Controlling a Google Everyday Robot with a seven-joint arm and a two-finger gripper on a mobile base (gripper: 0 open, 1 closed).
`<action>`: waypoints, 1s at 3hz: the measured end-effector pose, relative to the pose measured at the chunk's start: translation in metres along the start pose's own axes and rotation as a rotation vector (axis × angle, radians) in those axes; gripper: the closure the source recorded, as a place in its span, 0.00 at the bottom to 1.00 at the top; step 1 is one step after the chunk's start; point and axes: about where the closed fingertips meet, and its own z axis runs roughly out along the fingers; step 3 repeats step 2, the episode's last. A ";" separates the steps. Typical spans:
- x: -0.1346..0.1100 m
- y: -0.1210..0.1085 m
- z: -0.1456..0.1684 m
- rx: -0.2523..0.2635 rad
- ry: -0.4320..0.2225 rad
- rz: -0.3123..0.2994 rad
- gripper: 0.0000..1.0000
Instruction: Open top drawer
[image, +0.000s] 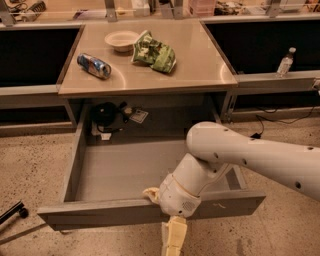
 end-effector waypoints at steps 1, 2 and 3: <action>-0.001 0.001 -0.002 0.000 0.000 0.000 0.00; 0.000 0.005 -0.001 0.000 -0.008 0.008 0.00; 0.000 0.005 -0.001 0.000 -0.008 0.008 0.00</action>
Offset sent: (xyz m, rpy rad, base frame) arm -0.1040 -0.0456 0.0149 0.0586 0.1451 -0.1613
